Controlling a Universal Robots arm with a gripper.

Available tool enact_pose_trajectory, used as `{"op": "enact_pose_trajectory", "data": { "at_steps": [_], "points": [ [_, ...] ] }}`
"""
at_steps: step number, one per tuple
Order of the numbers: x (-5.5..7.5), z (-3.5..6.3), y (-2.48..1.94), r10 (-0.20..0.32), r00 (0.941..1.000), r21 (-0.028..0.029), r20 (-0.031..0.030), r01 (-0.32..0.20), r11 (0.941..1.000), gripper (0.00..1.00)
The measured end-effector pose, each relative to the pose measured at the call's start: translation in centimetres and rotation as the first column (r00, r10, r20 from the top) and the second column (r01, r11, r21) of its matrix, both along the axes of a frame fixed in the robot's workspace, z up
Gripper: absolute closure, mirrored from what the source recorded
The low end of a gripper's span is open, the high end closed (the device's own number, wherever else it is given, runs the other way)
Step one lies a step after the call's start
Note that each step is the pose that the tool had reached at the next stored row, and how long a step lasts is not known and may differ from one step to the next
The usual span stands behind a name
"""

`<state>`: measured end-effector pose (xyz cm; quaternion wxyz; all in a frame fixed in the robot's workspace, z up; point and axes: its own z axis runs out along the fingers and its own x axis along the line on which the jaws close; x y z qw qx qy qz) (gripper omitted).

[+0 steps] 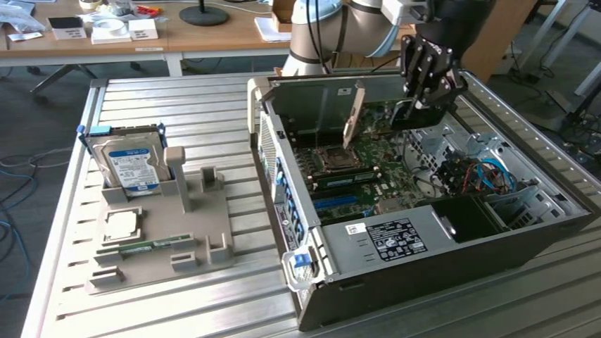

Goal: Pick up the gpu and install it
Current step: 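Insert the gpu into the slot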

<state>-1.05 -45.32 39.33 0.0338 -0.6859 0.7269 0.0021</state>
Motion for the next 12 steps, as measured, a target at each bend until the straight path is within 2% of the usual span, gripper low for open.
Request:
{"op": "enact_pose_trajectory", "data": {
  "at_steps": [12],
  "points": [
    [-0.40,-0.26,-0.01,-0.002,1.0000,-0.0002,-0.0002,0.002,1.0000,0.73]
  ]
}}
